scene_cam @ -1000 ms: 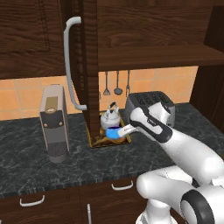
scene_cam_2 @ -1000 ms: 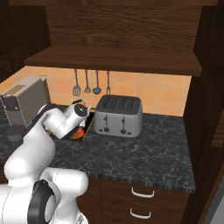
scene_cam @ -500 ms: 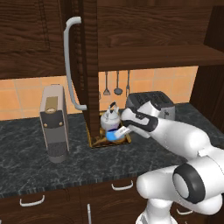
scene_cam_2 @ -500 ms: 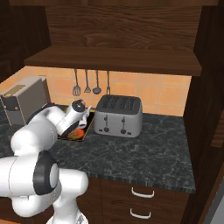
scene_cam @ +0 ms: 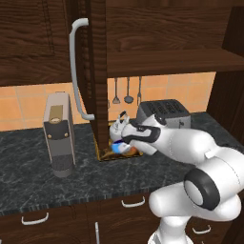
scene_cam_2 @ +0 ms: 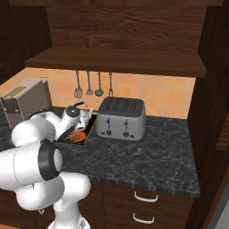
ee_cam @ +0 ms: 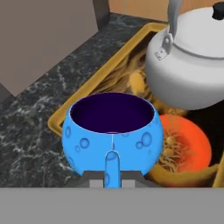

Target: Pick the kettle from the counter and place it on the tray. Then pick the mug from the cabinet and place it on the tray. Then close the cabinet doors.

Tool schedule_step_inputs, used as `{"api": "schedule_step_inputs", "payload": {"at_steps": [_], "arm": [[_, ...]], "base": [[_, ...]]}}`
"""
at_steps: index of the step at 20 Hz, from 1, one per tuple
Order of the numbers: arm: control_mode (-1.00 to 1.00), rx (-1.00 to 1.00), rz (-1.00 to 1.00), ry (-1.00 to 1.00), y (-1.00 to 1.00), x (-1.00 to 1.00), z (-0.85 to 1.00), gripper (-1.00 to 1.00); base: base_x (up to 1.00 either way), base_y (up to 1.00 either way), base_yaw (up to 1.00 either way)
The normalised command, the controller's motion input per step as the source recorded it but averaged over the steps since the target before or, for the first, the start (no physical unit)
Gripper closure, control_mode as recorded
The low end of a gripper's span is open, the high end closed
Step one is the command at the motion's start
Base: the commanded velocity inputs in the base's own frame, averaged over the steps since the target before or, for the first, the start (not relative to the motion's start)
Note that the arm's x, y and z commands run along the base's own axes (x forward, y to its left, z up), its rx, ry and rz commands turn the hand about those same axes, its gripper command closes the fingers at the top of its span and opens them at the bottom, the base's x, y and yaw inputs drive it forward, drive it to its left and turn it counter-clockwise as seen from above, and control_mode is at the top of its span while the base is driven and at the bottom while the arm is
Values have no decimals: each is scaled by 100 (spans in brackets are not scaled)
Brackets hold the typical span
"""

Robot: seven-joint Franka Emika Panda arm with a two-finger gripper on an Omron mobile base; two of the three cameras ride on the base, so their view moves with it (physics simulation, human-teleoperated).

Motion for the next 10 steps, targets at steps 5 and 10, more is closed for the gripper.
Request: {"api": "schedule_step_inputs", "payload": {"at_steps": [5,10], "arm": [[-100,0,-3,0,11,8,-31,100],[-100,0,-2,0,3,20,-21,100]], "base": [[0,0,0],[0,0,0]]}}
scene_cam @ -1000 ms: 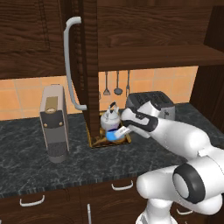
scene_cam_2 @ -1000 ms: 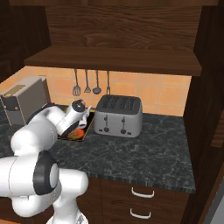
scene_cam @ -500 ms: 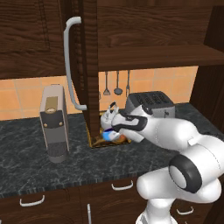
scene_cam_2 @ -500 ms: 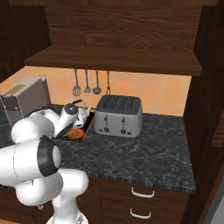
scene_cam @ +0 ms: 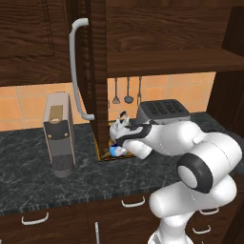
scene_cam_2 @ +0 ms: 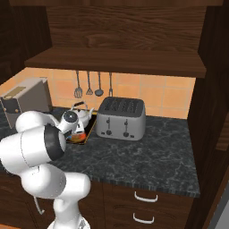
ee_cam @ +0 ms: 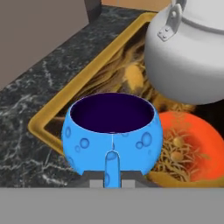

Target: Pick the kettle from the counter and place it on the tray. Then pick the mug from the cabinet and place it on the tray. Then close the cabinet doors.

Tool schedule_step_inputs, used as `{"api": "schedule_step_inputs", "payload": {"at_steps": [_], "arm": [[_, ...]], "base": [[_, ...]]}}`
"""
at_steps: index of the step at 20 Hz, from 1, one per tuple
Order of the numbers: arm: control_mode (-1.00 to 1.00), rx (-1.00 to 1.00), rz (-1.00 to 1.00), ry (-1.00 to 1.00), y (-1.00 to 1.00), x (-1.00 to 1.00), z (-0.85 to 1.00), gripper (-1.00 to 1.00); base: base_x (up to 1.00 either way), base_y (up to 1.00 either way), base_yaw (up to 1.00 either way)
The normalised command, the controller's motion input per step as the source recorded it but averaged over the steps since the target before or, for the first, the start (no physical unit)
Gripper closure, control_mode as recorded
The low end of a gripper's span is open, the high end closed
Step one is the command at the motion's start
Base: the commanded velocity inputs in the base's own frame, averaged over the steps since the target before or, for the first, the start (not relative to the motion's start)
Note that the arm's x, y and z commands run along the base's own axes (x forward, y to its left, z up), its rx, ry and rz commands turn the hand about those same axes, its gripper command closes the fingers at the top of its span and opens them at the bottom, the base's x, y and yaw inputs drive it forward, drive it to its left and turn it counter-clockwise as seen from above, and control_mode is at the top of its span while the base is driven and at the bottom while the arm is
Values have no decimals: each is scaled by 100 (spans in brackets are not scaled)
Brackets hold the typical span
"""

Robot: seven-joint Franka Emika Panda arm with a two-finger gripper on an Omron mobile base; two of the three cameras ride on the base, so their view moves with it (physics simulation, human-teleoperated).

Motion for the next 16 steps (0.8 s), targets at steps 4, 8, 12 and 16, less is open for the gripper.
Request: {"api": "schedule_step_inputs", "payload": {"at_steps": [4,8,12,16], "arm": [[-100,0,-1,0,0,28,-11,100],[-100,0,0,0,0,28,-9,100],[-100,0,0,3,0,21,-16,100],[-100,0,0,6,0,7,-19,100]], "base": [[0,0,0],[0,0,0],[0,0,0],[0,0,0]]}}
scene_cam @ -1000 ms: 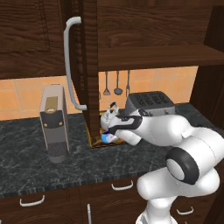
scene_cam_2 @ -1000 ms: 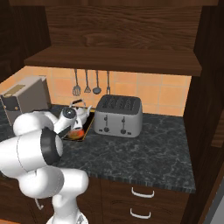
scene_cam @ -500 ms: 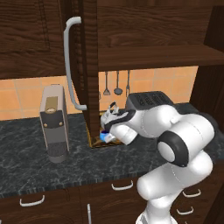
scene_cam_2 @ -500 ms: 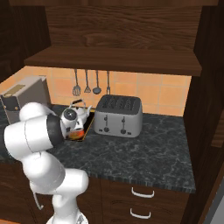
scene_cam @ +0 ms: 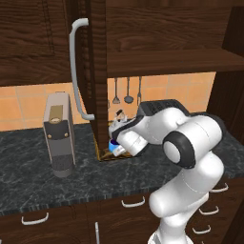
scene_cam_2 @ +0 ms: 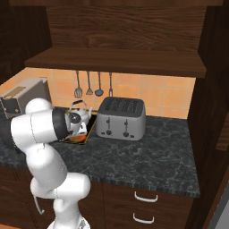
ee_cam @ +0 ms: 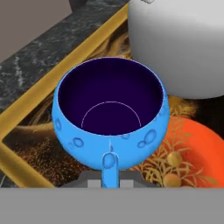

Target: Pick the kettle from the counter and place it on the tray. Then pick the mug from the cabinet and place it on the tray. Then close the cabinet doors.

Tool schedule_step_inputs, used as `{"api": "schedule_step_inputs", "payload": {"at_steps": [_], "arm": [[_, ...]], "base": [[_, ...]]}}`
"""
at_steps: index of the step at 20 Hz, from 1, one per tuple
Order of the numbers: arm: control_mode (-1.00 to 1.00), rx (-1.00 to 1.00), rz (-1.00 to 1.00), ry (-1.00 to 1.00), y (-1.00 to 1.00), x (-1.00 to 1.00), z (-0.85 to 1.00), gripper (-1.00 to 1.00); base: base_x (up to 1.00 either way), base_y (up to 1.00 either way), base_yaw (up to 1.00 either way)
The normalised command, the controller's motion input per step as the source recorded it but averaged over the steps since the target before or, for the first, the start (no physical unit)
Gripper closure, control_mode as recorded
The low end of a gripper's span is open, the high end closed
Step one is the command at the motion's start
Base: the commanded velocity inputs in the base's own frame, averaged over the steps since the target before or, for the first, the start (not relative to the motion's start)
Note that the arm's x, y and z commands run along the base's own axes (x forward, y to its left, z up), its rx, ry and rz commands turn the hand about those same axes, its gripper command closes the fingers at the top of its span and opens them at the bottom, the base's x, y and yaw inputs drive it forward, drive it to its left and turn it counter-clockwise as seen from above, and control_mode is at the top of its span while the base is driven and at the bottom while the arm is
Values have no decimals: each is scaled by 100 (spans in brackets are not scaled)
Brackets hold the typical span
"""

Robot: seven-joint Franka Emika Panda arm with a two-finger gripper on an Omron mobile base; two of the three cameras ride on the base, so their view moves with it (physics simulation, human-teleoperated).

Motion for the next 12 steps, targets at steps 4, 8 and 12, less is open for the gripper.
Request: {"api": "schedule_step_inputs", "payload": {"at_steps": [4,8,12], "arm": [[-100,0,0,6,0,0,4,-100],[-100,0,-3,8,-1,0,23,-100],[-100,0,-3,7,-5,-3,52,-100]], "base": [[0,0,0],[0,0,0],[0,0,0]]}}
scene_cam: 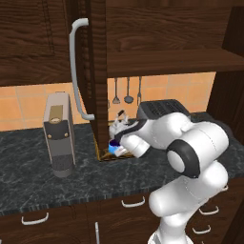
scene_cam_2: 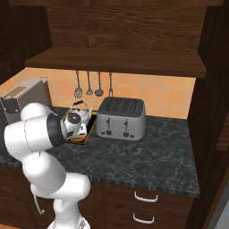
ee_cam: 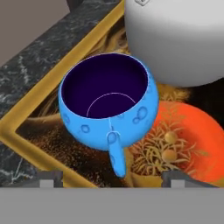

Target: Pick the kettle from the counter and place it on the tray. Then pick the mug from the cabinet and place it on the tray. Then close the cabinet doors.

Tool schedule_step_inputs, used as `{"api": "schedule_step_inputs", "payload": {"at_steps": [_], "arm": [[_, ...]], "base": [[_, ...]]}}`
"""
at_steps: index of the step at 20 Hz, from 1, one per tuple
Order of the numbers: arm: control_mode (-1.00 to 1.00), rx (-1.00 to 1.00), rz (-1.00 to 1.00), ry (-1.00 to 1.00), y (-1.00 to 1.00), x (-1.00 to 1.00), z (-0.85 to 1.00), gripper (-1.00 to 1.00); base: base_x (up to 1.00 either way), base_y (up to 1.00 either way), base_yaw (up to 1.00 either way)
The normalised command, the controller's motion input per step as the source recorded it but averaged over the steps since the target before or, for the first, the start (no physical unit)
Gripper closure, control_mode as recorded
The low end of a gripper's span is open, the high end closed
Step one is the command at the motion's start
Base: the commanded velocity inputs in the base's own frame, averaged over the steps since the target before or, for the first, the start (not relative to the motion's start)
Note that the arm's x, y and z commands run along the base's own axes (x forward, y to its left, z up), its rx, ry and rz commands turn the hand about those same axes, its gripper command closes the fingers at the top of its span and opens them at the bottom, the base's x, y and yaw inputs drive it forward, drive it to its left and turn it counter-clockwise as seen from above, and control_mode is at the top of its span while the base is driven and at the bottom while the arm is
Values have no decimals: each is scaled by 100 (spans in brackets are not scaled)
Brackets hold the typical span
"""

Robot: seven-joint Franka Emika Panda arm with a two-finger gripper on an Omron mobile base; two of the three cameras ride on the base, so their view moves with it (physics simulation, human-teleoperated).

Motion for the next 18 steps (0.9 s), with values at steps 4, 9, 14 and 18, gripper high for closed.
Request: {"api": "schedule_step_inputs", "payload": {"at_steps": [4,9,14,18], "arm": [[-100,0,-3,5,-5,-9,73,-100],[-100,0,-4,0,-5,-36,79,-100],[-100,2,-15,0,-1,-45,76,-100],[-100,1,-28,0,0,-48,68,-100]], "base": [[0,0,0],[0,0,0],[0,0,0],[0,0,0]]}}
